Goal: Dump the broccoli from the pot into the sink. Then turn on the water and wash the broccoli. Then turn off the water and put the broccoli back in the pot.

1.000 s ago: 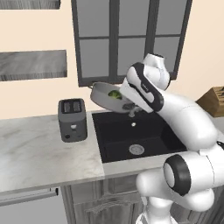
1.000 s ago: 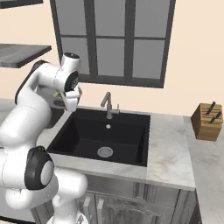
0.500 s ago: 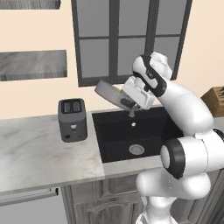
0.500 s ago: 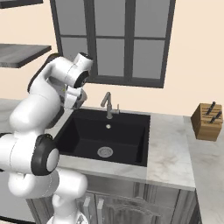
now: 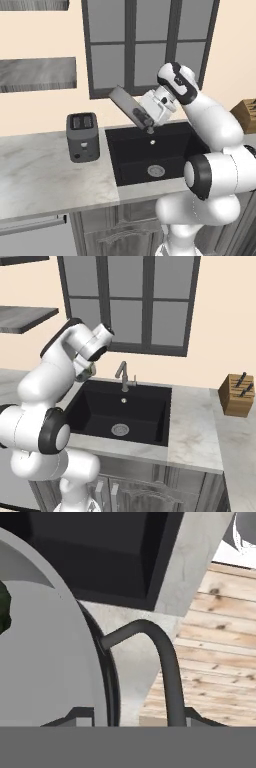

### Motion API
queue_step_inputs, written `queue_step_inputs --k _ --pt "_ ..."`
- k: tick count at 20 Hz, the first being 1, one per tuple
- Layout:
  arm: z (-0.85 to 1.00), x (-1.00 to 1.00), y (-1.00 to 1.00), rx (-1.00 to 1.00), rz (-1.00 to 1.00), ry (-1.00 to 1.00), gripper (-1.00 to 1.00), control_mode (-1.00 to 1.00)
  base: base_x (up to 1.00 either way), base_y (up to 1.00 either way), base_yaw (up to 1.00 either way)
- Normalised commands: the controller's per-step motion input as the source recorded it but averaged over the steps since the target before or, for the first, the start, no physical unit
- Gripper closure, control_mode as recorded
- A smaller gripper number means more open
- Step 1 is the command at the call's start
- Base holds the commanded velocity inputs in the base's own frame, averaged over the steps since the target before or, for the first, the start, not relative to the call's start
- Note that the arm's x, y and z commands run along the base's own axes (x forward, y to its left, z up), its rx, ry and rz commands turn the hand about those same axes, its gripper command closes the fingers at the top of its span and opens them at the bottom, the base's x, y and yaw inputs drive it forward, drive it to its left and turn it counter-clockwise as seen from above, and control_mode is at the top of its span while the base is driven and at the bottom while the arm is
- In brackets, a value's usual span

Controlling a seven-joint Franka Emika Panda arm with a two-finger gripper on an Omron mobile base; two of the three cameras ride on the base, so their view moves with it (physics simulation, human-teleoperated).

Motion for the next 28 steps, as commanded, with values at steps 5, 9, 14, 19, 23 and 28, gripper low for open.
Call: queue_step_inputs --k 5,9,14,19,23,28 --pt "0.10 0.17 0.17 0.16 -0.14 0.06 1.00 -1.00 0.00 0.00 0.00" --pt "0.16 0.17 0.04 0.13 -0.14 0.04 1.00 -1.00 0.00 0.00 0.00" --pt "0.26 0.23 0.08 0.15 -0.09 0.01 1.00 -1.00 0.00 0.00 0.00" --pt "0.33 0.23 0.05 0.18 -0.06 0.00 1.00 -1.00 0.00 0.00 0.00" --pt "0.34 0.24 0.00 0.16 -0.05 0.03 1.00 -1.00 0.00 0.00 0.00" --pt "0.23 0.10 0.00 0.18 -0.02 0.08 1.00 -1.00 0.00 0.00 0.00"
